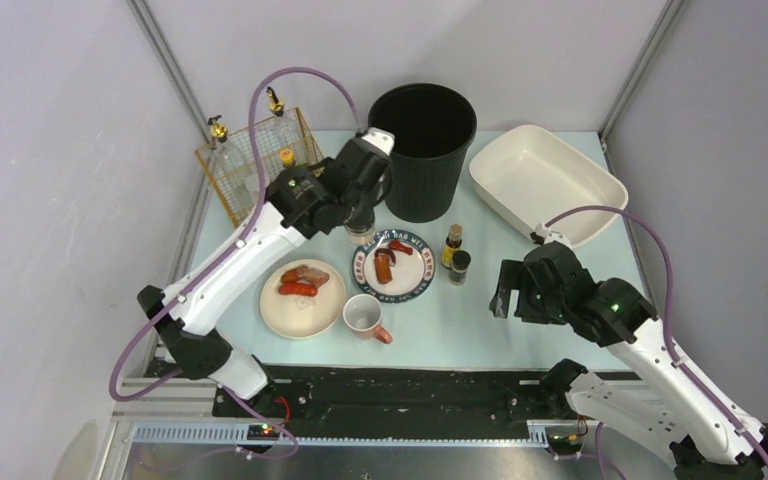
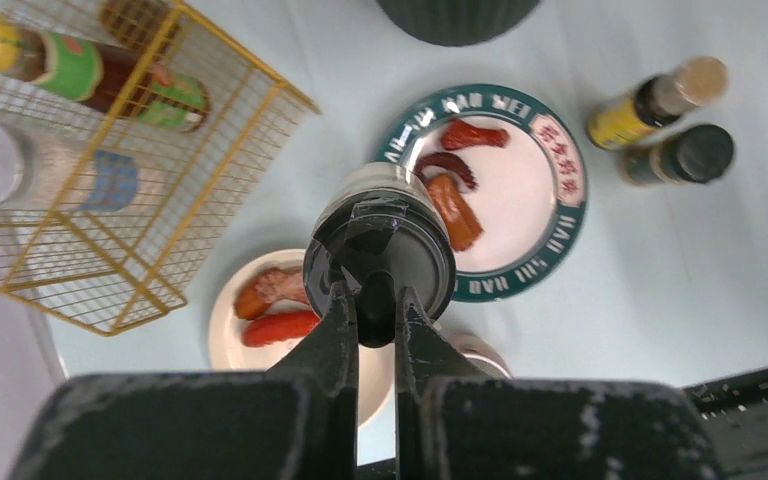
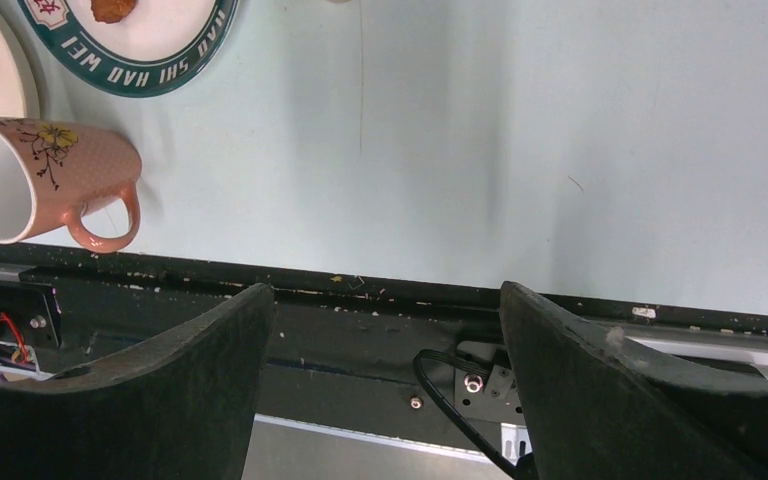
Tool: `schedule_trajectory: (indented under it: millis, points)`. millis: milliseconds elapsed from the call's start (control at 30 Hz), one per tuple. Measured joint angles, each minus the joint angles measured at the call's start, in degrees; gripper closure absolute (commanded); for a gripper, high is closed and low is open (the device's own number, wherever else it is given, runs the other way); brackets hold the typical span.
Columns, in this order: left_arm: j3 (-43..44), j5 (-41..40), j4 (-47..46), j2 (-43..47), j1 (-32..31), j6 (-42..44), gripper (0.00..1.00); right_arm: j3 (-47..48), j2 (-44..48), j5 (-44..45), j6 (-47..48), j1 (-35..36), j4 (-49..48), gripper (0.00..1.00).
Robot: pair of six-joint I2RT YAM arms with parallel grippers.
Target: Clear the kitchen counter
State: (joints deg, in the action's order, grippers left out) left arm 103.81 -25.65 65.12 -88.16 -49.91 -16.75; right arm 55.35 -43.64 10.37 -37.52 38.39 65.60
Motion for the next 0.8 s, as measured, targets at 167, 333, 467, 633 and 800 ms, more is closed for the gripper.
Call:
schedule_trajectory:
  millis: [167, 333, 467, 633, 800]
  points:
    - [2.3, -0.9, 1.1, 0.0, 6.3, 1.9, 1.00, -0.1, -0.5, -0.4, 0.0, 0.0, -0.6, 0.13]
    - [5.5, -1.7, 2.3, 0.0, 12.5, 3.4, 1.00, -0.1, -1.4, -0.9, 0.0, 0.0, -1.2, 0.13]
    - [8.6, -2.3, 2.4, 0.0, 17.4, 4.0, 1.00, -0.3, -1.7, -1.7, 0.0, 0.2, -1.8, 0.13]
    - [12.7, -2.7, 3.0, -0.3, 21.9, 4.8, 1.00, -1.1, -1.8, -2.4, 0.0, 0.7, -2.4, 0.14]
    - [17.7, -2.3, 3.2, -2.4, 25.6, 5.0, 1.00, -1.5, -1.8, -2.8, -0.2, 1.4, -2.8, 0.14]
